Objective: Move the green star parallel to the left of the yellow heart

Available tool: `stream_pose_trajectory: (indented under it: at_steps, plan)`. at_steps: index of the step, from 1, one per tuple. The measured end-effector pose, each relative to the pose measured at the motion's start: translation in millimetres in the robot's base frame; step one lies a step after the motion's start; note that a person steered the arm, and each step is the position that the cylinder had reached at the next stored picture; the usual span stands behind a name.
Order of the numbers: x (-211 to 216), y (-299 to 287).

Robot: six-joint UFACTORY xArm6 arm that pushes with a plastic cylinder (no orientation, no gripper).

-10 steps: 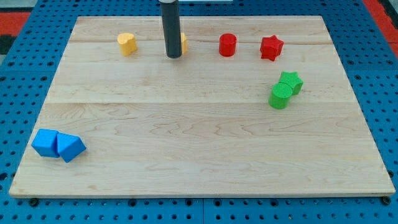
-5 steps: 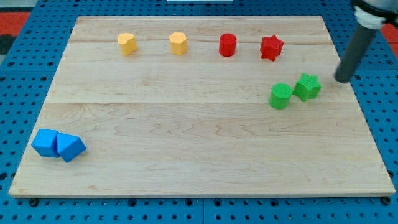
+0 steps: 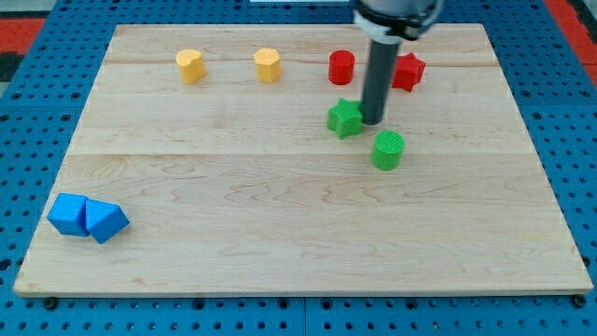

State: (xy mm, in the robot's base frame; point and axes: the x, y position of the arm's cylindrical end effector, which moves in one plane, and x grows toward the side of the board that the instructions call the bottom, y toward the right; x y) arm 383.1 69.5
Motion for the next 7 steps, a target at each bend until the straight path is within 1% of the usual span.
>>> stream_pose_trajectory:
  at_steps: [1,2,4,5,6,7]
  plan:
    - [-3.8,-45.0]
    - [-4.2,-75.0]
    - [1.4,-96.2]
    - [20.6,-89.9]
    - [30.8,-91.2]
    - [30.3,-148.1]
